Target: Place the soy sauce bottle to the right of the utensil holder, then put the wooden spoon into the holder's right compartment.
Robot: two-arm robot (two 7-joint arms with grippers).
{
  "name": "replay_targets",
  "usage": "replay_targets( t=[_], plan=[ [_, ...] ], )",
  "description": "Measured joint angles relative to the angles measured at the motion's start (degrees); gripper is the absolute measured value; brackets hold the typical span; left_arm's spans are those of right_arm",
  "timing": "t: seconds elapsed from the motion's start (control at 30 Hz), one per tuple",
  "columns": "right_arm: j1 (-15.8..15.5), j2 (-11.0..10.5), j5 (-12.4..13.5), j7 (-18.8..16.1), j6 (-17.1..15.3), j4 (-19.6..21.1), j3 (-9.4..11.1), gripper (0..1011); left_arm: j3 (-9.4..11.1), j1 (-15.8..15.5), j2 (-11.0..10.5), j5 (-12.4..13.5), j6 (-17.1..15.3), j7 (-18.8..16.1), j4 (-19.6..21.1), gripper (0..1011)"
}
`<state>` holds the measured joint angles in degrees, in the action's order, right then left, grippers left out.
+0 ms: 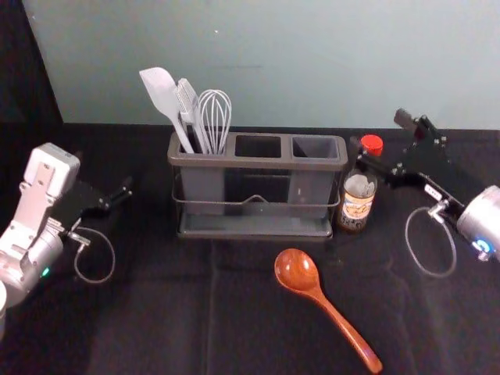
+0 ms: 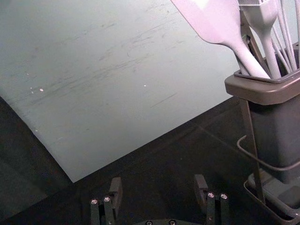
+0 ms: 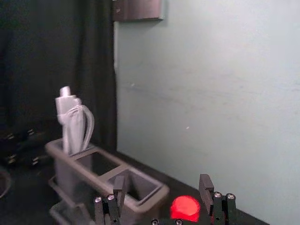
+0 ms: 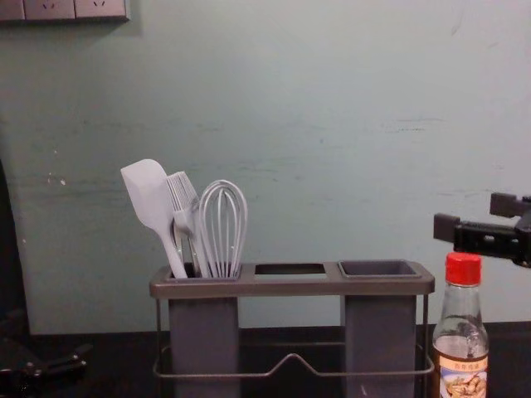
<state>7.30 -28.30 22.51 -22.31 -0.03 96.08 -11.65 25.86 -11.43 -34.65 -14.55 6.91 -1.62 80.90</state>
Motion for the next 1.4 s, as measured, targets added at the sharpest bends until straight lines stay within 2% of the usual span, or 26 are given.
replay_targets(
  t=[0.1, 0.27, 0.3, 0.33, 0.43, 0.8, 1.4],
  plan=[
    [-3.26, -1.81, -0.50, -0.11, -1.18, 4.12, -0.06, 1004, 0.00, 0.00, 0.00, 0.00, 0.00, 0.00, 0.00, 1005],
    [-7.34, -3.11, -0.52, -0.90, -0.75, 7.51, -0.38, 1004, 0.00, 0.00, 0.00, 0.00, 0.00, 0.00, 0.00, 1005],
    [-7.34, -3.11, -0.52, -0.90, -0.75, 7.51, -0.38, 1004, 0.00, 0.00, 0.00, 0.00, 0.00, 0.00, 0.00, 1005],
    [-8.87, -3.15, -0.13, -1.35, -0.14, 8.18, -0.65, 1004, 0.00, 0.00, 0.00, 0.00, 0.00, 0.00, 0.00, 1005],
    [-10.62, -2.87, 0.39, -1.64, 0.21, 8.31, -1.44, 1004, 0.00, 0.00, 0.00, 0.00, 0.00, 0.00, 0.00, 1005],
    [-12.51, -1.73, 0.40, -1.61, -0.39, 5.96, -4.35, 1004, 0.00, 0.00, 0.00, 0.00, 0.00, 0.00, 0.00, 1005],
    [-12.69, -1.62, 0.37, -1.54, -0.12, 5.74, -4.48, 1004, 0.00, 0.00, 0.00, 0.00, 0.00, 0.00, 0.00, 1005]
  ],
)
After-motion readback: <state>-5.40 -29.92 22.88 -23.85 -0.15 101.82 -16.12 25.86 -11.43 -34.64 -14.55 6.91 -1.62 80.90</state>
